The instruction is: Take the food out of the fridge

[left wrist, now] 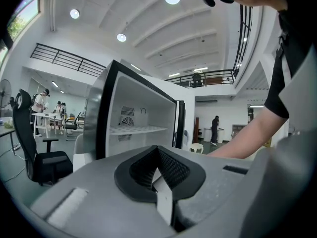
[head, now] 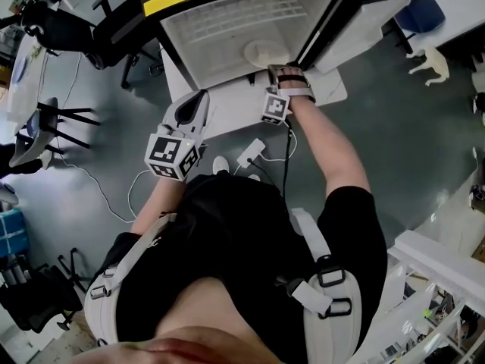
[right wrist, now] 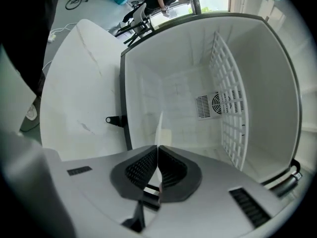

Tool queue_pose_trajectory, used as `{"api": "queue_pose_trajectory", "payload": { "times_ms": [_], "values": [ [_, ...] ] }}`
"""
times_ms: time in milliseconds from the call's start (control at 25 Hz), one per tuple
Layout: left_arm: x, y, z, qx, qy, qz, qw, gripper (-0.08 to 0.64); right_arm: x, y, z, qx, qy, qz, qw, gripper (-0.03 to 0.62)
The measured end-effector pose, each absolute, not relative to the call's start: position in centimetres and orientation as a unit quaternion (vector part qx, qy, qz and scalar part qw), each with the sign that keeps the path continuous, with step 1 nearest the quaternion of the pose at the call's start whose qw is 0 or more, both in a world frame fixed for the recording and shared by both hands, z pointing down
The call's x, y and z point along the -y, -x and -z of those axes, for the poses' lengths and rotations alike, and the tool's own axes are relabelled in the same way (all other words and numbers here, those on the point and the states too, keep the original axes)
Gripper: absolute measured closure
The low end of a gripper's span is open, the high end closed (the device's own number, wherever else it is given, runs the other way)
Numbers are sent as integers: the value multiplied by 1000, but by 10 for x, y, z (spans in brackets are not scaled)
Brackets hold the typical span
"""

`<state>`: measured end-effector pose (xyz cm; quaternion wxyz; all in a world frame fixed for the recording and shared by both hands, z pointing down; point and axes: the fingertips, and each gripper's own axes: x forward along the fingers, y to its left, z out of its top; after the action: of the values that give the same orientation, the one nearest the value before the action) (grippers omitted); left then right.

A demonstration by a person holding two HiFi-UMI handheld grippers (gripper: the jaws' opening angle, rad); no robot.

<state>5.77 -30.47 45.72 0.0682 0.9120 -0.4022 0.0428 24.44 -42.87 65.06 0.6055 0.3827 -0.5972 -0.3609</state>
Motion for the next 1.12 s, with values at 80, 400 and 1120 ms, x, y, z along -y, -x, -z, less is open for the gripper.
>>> {"api": "queue_pose_trajectory", "payload": {
  "times_ms": [80,400,1120],
  "values": [
    [308,-66,-456,393,-916,-40,68,557,419,-243,-639,609,-390,361,589,577],
    [316,-108,-455,350,-934,-30,71,557,378,-256,-576,609,-413,400,547,578],
    [323,-180,-447,275,-959,-25,67,557,283,-307,-458,548,-521,408,511,577]
  ]
}}
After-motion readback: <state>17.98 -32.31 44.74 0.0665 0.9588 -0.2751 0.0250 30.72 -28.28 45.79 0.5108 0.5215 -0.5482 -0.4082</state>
